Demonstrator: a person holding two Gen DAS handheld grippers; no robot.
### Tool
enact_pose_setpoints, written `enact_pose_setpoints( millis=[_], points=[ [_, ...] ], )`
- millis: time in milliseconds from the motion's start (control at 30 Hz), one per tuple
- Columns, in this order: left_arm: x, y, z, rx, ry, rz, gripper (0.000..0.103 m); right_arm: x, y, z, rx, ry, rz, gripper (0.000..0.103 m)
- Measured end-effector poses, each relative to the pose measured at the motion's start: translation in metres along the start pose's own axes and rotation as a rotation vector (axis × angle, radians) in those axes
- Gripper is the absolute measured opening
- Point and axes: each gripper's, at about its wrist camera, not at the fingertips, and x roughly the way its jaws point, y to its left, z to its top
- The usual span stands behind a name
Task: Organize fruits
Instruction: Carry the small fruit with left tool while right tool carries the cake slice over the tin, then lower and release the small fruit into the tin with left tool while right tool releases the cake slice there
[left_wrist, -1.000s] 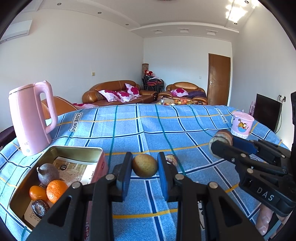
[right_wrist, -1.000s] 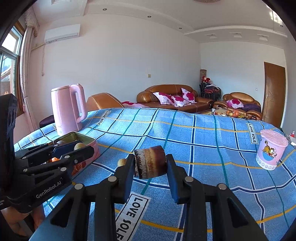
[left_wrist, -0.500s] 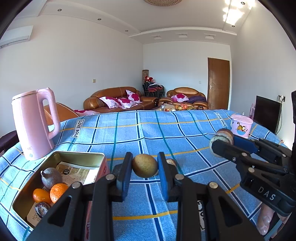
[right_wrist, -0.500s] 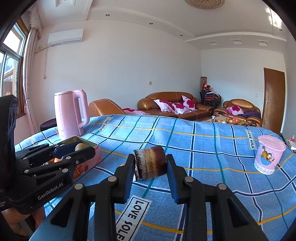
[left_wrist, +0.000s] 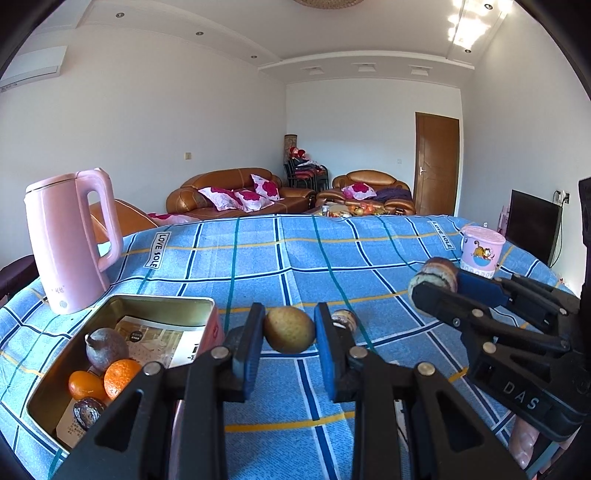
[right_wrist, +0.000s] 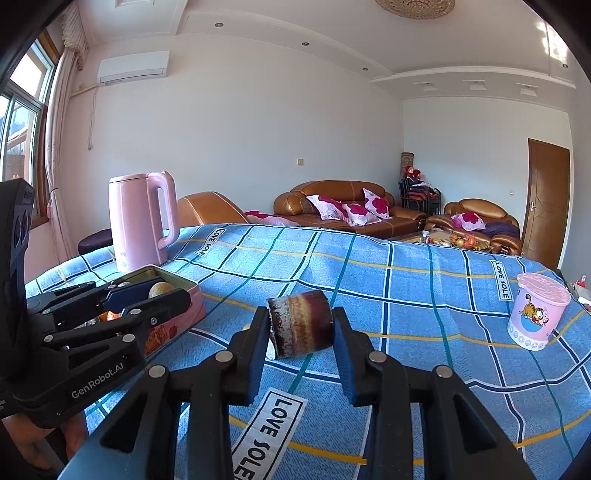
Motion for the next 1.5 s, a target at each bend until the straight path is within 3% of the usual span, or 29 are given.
enact_pose_setpoints(
  millis=[933, 1500],
  points=[
    [-0.035, 0.11, -0.01, -0.105, 0.074, 0.148, 0.029, 0.02, 0.114, 0.022, -0.144, 0.031, 0.223, 0.036],
    [-0.026, 0.143, -0.023, -0.156, 0.156, 0.162, 0.029, 0.043, 0.159, 0.014, -0.204, 0.097, 0.297, 0.036]
  ],
)
